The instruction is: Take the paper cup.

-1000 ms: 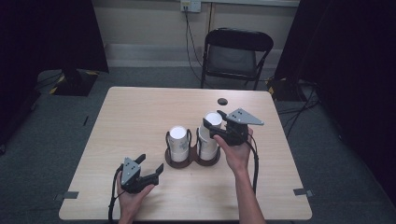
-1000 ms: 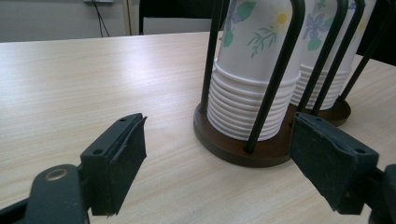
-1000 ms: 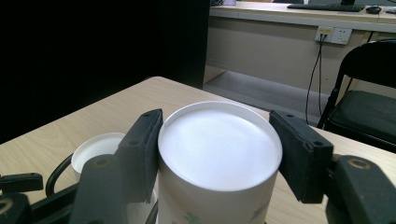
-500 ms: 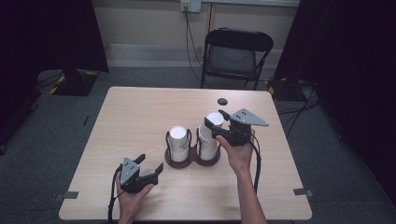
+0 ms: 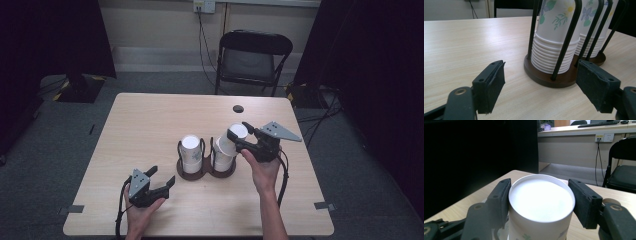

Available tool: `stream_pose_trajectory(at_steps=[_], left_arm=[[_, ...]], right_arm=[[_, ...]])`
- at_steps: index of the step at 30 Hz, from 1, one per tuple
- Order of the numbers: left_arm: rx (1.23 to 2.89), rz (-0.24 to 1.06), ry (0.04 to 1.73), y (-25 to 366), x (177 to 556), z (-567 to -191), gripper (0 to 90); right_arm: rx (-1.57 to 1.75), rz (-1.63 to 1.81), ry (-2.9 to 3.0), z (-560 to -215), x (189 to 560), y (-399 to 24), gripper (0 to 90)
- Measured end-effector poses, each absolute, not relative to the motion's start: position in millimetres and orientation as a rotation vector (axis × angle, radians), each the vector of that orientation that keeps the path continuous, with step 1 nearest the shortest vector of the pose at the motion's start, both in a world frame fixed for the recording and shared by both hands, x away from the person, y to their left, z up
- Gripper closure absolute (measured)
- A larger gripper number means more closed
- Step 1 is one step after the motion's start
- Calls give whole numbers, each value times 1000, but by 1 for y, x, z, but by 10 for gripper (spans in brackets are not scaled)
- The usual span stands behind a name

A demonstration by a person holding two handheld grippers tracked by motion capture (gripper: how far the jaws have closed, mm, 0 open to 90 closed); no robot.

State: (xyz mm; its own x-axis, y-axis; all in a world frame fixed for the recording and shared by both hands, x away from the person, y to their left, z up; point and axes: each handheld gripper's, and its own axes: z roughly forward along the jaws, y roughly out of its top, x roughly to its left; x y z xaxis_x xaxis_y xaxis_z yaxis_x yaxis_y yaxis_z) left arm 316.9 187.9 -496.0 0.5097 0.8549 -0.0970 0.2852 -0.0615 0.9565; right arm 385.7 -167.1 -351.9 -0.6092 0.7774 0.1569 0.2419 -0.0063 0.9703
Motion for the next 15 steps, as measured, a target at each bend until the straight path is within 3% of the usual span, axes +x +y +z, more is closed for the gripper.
stream_pose_trajectory(at_steps=[11, 15], left_arm=[[1628, 612, 984, 186, 318, -495, 246], [1621, 596, 986, 186, 319, -492, 305]], right_arm=[[1116, 1757, 1805, -357, 372, -182, 370], [1096, 1808, 1815, -362, 366, -180, 369]])
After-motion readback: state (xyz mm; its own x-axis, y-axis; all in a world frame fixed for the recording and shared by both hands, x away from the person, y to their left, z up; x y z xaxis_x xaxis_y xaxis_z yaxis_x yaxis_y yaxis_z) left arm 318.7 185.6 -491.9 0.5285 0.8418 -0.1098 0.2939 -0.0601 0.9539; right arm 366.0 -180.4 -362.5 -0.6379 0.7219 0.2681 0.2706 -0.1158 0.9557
